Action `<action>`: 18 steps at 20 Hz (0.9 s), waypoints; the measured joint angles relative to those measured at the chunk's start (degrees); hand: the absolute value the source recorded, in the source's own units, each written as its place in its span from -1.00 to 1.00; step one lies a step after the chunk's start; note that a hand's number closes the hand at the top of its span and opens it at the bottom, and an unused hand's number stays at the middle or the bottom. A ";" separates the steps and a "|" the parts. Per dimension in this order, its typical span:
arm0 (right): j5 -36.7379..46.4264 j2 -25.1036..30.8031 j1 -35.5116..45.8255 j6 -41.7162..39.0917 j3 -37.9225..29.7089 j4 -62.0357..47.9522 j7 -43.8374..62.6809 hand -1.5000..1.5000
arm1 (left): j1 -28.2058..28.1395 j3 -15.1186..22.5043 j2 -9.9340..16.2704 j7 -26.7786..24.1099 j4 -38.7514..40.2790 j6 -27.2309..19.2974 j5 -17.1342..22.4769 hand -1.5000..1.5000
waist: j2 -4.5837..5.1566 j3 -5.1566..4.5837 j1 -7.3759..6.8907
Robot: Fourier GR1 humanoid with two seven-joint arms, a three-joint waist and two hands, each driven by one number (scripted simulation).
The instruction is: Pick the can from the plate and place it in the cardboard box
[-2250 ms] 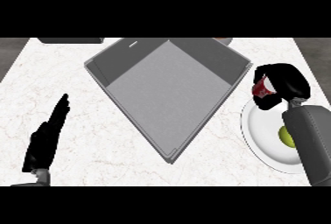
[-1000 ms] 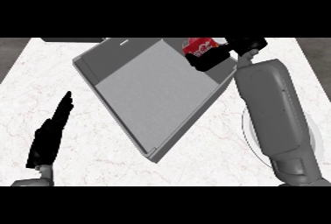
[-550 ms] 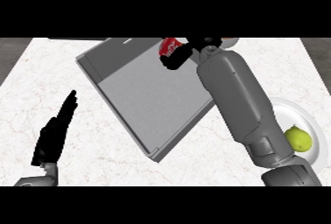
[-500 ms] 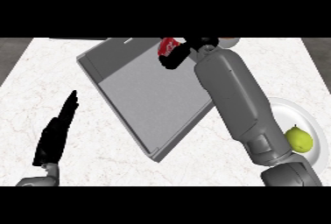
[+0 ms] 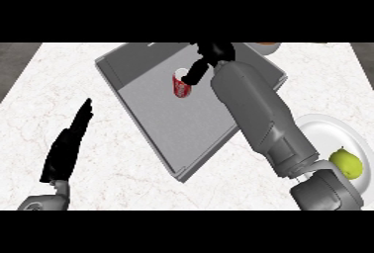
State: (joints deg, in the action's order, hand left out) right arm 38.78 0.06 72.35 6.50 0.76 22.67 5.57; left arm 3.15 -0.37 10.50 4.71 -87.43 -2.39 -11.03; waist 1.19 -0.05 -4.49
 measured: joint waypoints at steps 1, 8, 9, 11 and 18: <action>-0.53 -0.01 0.35 0.76 -0.04 -1.42 -0.59 -1.00 | 0.15 0.24 -0.18 0.06 0.06 -0.11 -0.27 0.00 | 0.09 0.01 -0.13; -8.36 -0.05 0.30 7.89 -3.93 -4.14 -6.70 -1.00 | 1.40 0.30 -0.39 0.77 0.54 0.04 -0.48 0.00 | 0.28 0.06 -0.37; -9.79 -0.04 0.49 9.51 -5.06 -3.79 -7.19 -1.00 | 0.91 0.27 -0.28 0.50 0.37 0.23 -0.36 0.00 | 0.25 0.06 -0.51; -12.64 -0.06 0.33 12.12 -7.25 -3.45 -8.83 -1.00 | 1.82 0.29 -0.60 0.90 0.98 -0.20 -0.69 0.00 | 0.24 0.07 -0.20; -22.80 2.93 -0.80 11.92 -17.44 -1.71 -16.66 -1.00 | 0.34 -0.70 0.05 0.80 -0.19 0.12 -0.11 0.00 | 0.02 0.11 1.02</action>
State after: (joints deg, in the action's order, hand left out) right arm 15.98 2.99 71.55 18.42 -16.68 20.96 -11.09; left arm 3.48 -1.07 10.55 5.51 -87.61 -2.26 -11.15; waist 1.22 0.06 -3.47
